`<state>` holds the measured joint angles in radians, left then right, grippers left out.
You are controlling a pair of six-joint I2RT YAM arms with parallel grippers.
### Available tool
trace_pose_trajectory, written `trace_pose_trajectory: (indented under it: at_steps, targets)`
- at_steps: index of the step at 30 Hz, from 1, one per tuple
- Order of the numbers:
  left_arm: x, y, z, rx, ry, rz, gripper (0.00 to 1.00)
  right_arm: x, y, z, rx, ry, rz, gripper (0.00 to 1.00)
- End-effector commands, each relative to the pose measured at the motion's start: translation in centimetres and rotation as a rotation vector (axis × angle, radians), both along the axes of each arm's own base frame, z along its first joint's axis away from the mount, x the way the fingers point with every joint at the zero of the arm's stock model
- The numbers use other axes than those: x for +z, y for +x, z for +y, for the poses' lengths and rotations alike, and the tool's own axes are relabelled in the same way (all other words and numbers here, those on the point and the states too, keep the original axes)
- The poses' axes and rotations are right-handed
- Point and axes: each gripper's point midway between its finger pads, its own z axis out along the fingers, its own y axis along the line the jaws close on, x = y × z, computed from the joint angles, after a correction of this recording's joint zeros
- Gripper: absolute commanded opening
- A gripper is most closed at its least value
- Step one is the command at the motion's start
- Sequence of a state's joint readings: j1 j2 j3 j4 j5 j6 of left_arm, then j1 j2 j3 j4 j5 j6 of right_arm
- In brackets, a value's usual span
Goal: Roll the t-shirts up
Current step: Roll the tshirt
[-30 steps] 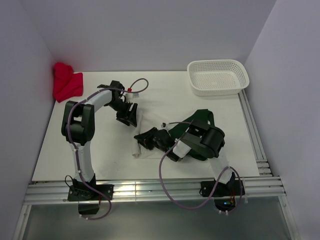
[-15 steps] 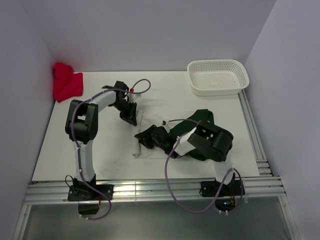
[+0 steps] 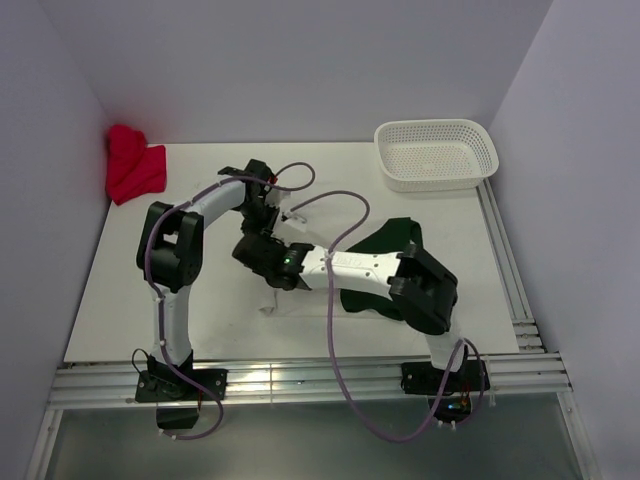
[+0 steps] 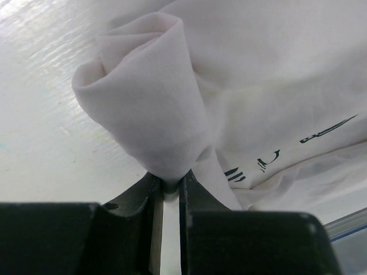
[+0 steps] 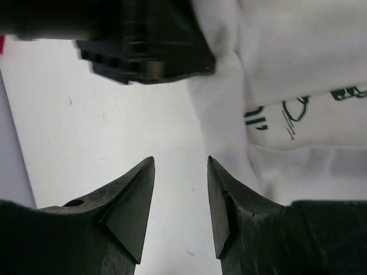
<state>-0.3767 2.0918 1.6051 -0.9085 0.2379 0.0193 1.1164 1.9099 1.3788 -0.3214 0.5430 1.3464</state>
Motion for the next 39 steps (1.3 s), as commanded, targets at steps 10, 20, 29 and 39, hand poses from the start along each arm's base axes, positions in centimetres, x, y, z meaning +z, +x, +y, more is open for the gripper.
trace_pose_trajectory:
  at_steps: [10,20,29,39]
  targets:
    - [1.3,0.5,0.8,-0.025,0.116,-0.04,0.02,-2.4,0.9,0.0,0.041,-0.407,-0.065,0.49]
    - [1.6,0.8,0.2,-0.026,0.114,-0.032,0.08,-4.3,0.4,0.2,0.073,-0.472,-0.037,0.49]
    - [1.3,0.7,-0.1,-0.032,0.113,-0.022,0.19,-5.0,-0.4,0.6,0.08,-0.438,-0.015,0.24]
    - [5.8,1.5,-1.2,-0.068,-0.085,-0.044,0.66,-5.4,-1.1,-0.6,0.085,0.02,0.023,0.14]
